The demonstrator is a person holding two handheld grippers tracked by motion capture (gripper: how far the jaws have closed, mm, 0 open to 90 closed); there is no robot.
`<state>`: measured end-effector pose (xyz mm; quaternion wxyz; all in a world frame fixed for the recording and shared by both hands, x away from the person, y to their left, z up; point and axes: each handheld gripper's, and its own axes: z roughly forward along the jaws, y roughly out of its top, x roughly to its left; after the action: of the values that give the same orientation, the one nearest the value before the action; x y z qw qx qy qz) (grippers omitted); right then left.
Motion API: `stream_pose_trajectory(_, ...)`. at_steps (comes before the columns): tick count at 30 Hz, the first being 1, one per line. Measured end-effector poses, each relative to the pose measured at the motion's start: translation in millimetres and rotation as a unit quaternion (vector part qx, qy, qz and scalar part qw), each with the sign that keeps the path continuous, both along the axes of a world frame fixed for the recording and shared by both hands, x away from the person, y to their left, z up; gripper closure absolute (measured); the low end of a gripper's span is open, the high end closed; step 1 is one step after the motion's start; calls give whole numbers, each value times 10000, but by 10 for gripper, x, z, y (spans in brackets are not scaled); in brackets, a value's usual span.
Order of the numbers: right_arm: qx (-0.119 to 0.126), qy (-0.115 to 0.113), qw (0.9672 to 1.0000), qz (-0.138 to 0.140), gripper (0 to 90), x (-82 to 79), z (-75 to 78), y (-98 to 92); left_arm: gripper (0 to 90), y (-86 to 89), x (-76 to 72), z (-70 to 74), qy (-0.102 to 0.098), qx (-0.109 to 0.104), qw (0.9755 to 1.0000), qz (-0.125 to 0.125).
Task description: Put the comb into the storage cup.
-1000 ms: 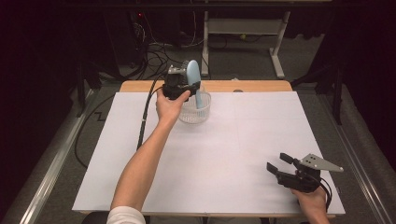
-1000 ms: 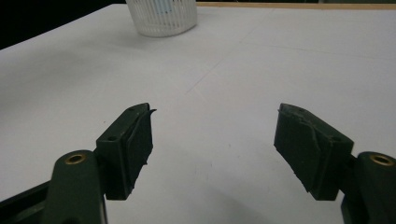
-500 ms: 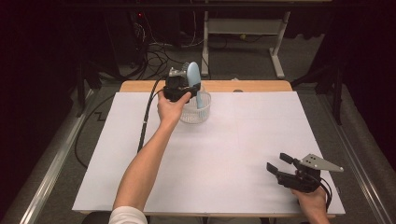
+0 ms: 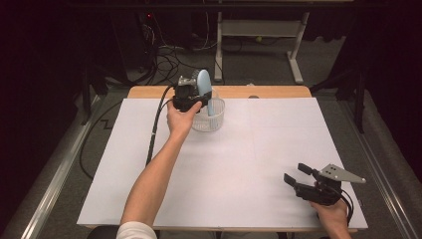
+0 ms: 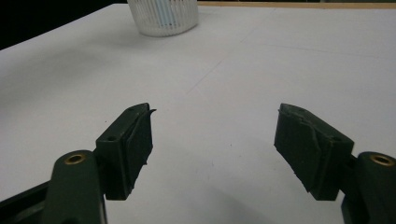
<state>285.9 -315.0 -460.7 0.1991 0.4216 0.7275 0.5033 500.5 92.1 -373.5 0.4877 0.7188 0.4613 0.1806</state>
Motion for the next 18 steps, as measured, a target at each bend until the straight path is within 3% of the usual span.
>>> stream_pose_trajectory(18,-6,25,10000,17,284,4,-4,7,486,38,-15,-43,3,165,9998,-97)
